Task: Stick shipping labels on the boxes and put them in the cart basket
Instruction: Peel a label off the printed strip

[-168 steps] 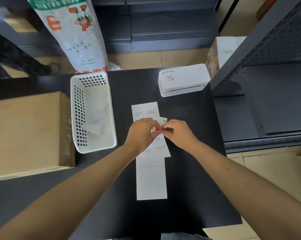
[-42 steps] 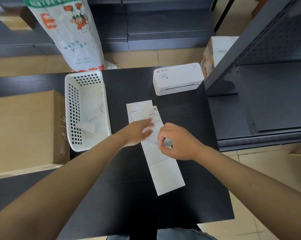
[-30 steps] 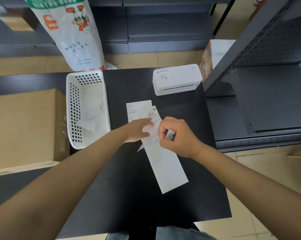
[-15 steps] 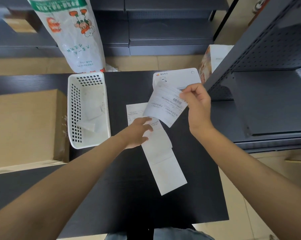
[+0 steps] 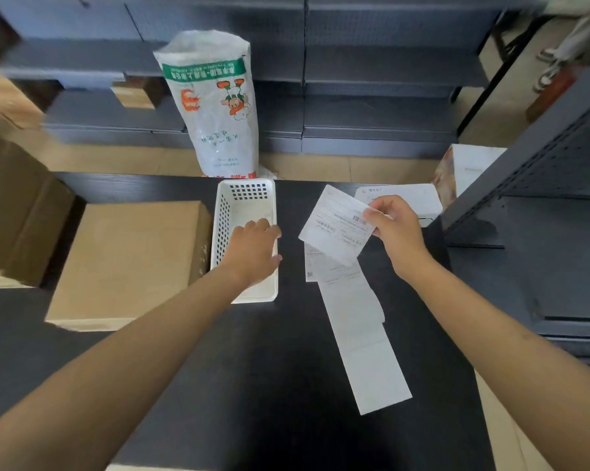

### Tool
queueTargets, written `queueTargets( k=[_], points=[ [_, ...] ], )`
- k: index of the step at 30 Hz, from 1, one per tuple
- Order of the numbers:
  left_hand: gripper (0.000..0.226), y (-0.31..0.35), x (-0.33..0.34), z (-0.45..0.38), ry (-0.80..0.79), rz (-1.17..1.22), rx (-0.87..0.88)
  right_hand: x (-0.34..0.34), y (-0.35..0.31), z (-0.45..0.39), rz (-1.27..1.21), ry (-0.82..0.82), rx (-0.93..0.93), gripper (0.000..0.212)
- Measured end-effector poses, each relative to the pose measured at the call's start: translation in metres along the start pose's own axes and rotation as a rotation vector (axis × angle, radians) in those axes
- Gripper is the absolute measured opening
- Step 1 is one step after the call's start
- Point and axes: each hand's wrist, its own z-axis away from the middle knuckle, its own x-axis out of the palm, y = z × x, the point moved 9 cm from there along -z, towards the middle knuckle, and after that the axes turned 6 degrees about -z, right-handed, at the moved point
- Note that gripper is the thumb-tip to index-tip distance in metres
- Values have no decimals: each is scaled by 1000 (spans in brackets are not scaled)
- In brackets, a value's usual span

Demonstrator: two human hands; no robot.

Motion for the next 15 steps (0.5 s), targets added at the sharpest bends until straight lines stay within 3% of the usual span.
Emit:
queueTargets(
  k=[7, 15],
  points=[
    [43, -117, -19, 33, 36, -36, -86, 114, -10, 20, 45, -146, 43, 15],
    [51, -269, -27, 89, -31, -90, -78, 274, -17, 65, 144, -152, 70, 11]
  ],
)
